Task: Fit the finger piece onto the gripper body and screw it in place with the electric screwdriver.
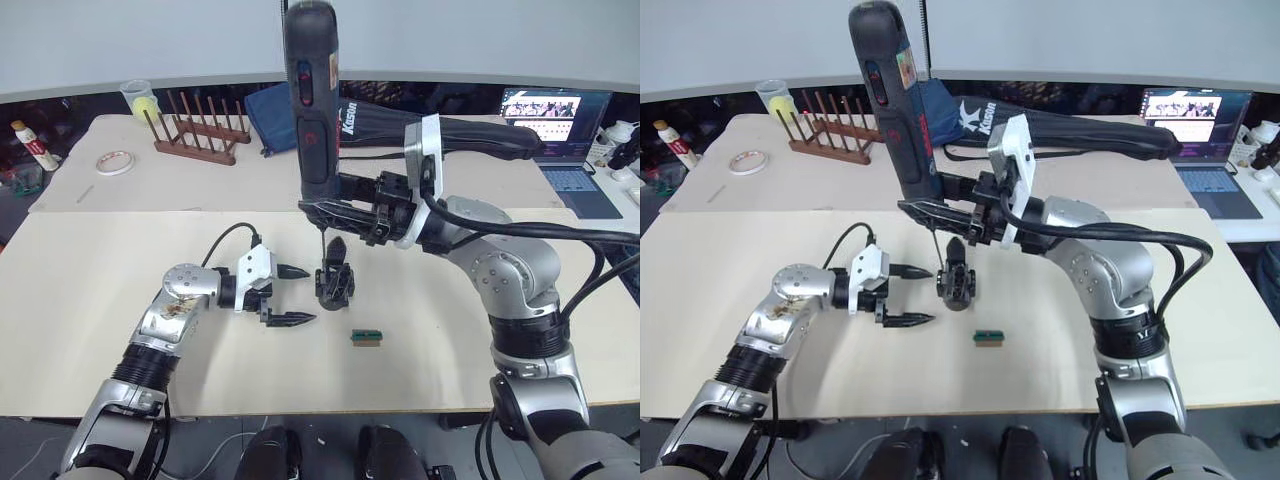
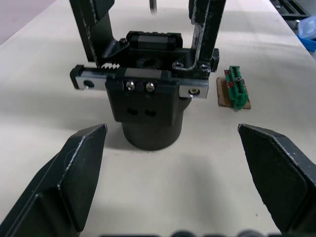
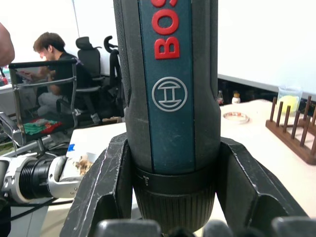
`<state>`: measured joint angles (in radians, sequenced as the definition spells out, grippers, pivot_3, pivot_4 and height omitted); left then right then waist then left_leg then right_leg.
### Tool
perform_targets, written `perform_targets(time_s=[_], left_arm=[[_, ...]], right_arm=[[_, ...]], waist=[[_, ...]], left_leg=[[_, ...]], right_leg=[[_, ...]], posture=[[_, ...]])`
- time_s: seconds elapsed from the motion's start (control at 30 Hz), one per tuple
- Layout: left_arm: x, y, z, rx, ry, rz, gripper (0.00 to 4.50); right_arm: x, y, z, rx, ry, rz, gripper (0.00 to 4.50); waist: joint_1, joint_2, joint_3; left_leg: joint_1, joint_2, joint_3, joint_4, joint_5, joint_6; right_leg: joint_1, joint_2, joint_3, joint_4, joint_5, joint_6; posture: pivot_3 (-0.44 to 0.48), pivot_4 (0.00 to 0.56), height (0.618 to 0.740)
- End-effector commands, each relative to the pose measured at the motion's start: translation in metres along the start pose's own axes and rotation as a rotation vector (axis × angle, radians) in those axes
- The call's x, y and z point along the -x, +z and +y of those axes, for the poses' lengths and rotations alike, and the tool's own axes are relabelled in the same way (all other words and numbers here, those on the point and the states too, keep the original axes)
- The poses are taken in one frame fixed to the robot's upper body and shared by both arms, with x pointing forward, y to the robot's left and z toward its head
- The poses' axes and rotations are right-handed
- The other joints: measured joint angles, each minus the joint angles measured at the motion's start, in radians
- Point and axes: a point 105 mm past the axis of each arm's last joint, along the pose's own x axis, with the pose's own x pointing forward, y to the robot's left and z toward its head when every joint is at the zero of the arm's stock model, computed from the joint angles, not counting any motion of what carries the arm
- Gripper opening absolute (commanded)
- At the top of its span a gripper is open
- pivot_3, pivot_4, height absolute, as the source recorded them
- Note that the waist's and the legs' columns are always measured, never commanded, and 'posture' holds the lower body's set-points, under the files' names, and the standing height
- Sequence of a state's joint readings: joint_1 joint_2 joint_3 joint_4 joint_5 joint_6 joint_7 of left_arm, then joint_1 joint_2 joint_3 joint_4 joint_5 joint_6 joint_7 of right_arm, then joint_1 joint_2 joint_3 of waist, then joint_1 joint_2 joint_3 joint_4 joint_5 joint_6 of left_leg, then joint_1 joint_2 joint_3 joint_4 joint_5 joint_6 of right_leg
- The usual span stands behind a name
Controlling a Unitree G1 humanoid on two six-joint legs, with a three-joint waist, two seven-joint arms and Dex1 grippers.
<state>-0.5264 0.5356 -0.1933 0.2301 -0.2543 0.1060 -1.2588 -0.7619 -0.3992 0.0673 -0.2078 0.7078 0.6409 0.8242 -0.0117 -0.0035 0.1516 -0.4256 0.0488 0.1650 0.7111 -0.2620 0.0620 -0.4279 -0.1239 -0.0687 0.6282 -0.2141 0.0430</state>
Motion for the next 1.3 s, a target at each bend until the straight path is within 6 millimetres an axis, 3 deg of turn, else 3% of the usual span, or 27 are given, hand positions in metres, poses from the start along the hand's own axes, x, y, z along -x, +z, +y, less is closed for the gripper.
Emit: perform_targets(time_s=[0.03, 1.3], left_arm=[[-0.0022, 0.0085, 0.0024, -0.042, -0.011, -0.015, 4.50], [-0.0006, 0.0075, 0.0086, -0.057, -0.012, -0.008, 4.50]], right_arm=[[0.0008, 0.0158, 0.0068, 0.076, 0.026, -0.056, 1.95], [0.0011, 0.0070, 0.0124, 0.060, 0.045, -0.045, 1.95]], waist=[[-0.001, 0.000, 0.000], [-0.001, 0.000, 0.000]], left_leg=[[0.000, 0.000, 0.000, 0.000, 0.000, 0.000], [0.000, 0.000, 0.000, 0.000, 0.000, 0.000]], right_leg=[[0.000, 0.000, 0.000, 0.000, 0.000, 0.000], [0.000, 0.000, 0.000, 0.000, 0.000, 0.000]], posture=[[0.000, 0.150, 0.740], [0.000, 0.150, 0.740]])
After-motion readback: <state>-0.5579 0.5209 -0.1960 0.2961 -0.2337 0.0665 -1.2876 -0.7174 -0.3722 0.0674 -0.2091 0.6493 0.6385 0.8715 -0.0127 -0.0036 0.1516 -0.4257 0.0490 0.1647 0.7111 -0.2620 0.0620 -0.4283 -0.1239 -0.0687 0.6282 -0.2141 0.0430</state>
